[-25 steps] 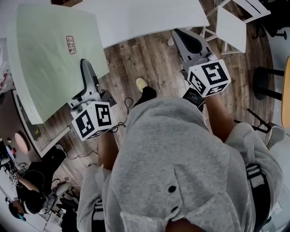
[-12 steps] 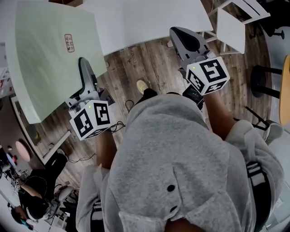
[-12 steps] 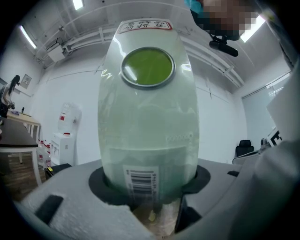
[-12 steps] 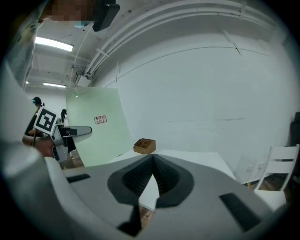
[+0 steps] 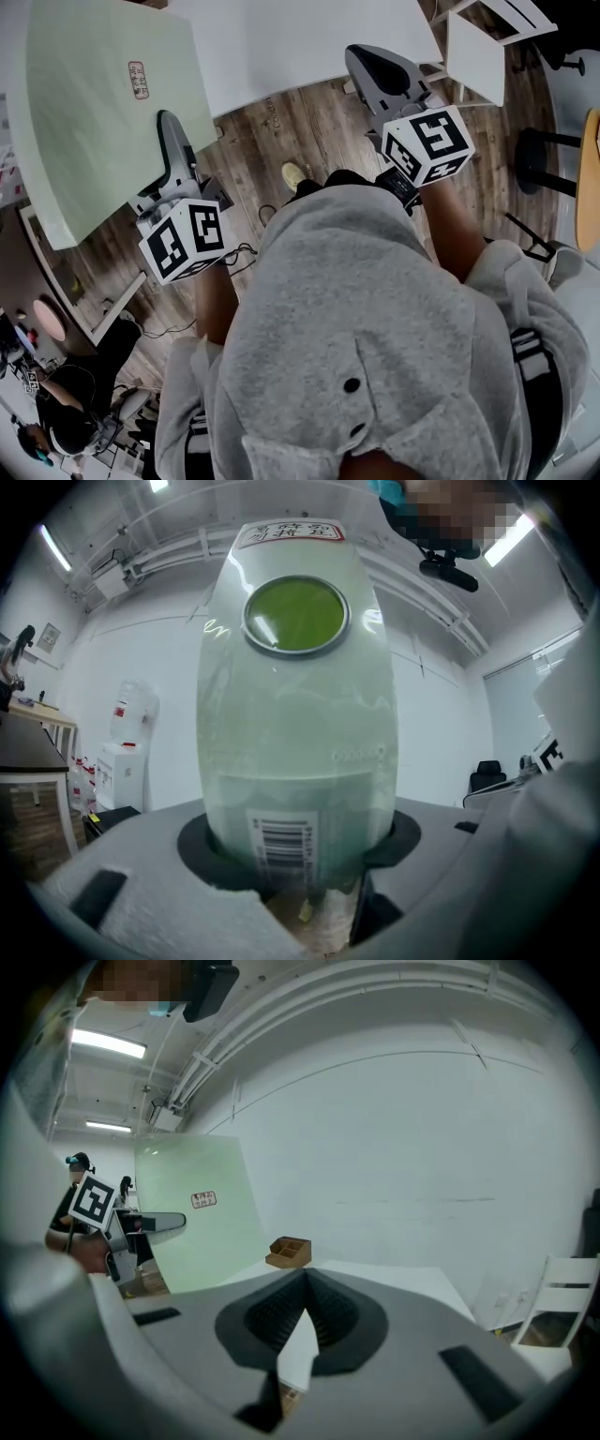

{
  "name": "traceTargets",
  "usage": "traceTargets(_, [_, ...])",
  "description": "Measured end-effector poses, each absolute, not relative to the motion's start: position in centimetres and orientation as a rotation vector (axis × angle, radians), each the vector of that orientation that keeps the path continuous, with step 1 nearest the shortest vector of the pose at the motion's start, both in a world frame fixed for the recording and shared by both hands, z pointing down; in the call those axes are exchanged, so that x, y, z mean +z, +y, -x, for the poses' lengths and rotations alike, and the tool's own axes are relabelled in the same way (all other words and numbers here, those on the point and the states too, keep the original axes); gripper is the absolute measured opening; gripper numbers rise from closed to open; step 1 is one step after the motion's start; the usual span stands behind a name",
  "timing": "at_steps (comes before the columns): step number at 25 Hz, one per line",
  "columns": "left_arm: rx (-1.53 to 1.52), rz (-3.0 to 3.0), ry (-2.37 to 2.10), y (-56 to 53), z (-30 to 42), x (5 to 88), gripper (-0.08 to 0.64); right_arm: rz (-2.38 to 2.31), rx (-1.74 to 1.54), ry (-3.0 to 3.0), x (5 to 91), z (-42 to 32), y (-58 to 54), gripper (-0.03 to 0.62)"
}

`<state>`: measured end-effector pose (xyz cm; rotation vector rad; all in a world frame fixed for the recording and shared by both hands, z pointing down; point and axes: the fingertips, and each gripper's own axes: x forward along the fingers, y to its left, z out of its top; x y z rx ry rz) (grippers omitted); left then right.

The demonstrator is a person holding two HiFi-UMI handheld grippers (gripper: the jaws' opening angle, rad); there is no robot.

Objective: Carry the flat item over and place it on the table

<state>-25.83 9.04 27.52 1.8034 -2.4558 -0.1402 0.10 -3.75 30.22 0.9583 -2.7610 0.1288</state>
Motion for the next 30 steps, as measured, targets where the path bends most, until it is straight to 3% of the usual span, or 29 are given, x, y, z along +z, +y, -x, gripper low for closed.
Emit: traceTargets(30, [-0.15, -1.823, -2.474, 9.99, 25.63, 26.92, 0.278, -0.968, 0.111, -2.791, 30.17, 0.52, -3.33, 0.026])
